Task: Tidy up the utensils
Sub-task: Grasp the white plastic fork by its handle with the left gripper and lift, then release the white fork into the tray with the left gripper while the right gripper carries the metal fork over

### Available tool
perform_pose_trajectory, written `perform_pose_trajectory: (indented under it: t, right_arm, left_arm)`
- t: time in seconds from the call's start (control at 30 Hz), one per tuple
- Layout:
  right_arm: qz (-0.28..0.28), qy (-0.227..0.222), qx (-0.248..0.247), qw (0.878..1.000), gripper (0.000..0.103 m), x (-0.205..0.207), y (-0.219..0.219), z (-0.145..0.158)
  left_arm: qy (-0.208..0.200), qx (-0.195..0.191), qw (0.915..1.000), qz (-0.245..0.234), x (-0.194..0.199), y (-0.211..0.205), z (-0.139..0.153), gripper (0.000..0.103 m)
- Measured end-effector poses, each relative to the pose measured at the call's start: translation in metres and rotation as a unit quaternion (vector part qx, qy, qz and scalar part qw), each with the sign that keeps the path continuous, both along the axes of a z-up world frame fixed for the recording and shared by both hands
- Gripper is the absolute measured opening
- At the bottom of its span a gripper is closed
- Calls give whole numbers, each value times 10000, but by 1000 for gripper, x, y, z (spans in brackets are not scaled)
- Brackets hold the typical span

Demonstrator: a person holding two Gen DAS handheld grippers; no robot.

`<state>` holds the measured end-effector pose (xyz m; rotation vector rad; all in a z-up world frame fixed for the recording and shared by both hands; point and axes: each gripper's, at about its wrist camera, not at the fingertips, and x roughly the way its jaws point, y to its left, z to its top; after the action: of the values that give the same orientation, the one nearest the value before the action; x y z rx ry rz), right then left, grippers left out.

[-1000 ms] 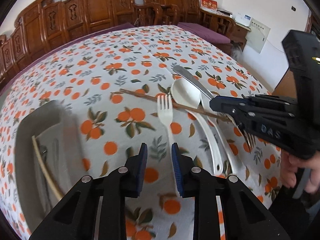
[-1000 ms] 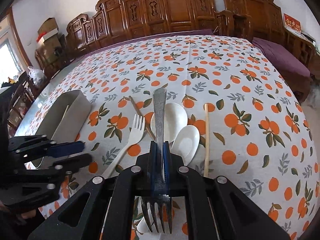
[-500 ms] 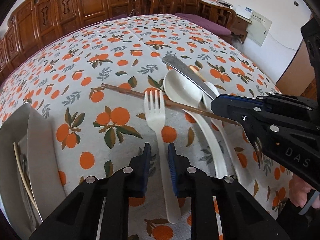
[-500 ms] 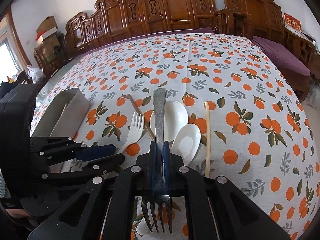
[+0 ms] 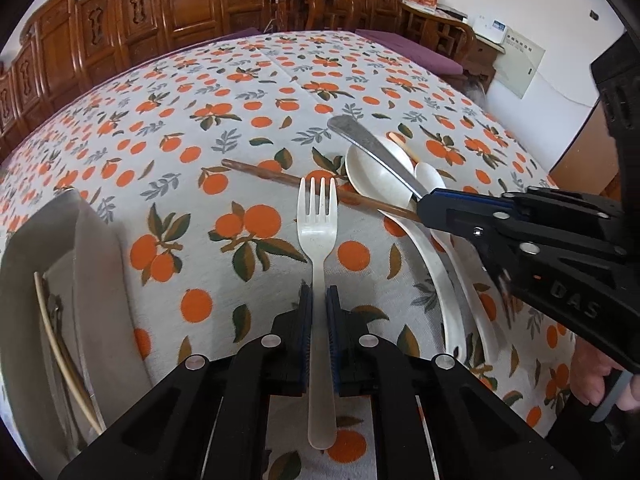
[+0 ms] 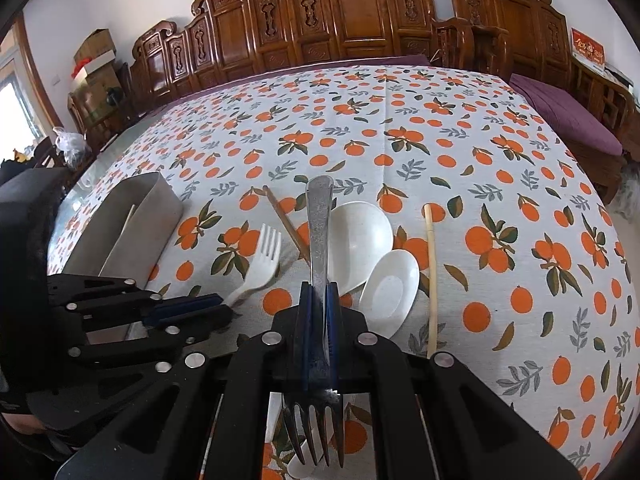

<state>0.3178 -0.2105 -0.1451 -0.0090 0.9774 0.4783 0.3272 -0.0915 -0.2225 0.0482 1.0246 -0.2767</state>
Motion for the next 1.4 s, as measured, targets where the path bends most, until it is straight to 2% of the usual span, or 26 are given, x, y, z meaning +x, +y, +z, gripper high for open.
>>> perform_pose_trajectory:
  t: [0.4,0.8,1.13,1.4]
  right_arm:
    - [135,-39,142,9998,8,-1,12,5]
    - [454,-72,195,9988,8,-7,48,8]
    - [562,-81,142,9983,8,-10,62,7]
    - [550,-81,128,9984,8,-11,61,7]
  left_arm:
    - [-395,-20,9992,-12,-34,18,40,6]
    - [-756,-100,9962,418,-54,67,76,6]
    - [-728,-111,9935,867,-55,111,72,6]
    - [-365,9,9927,1153,-40,135,41,6]
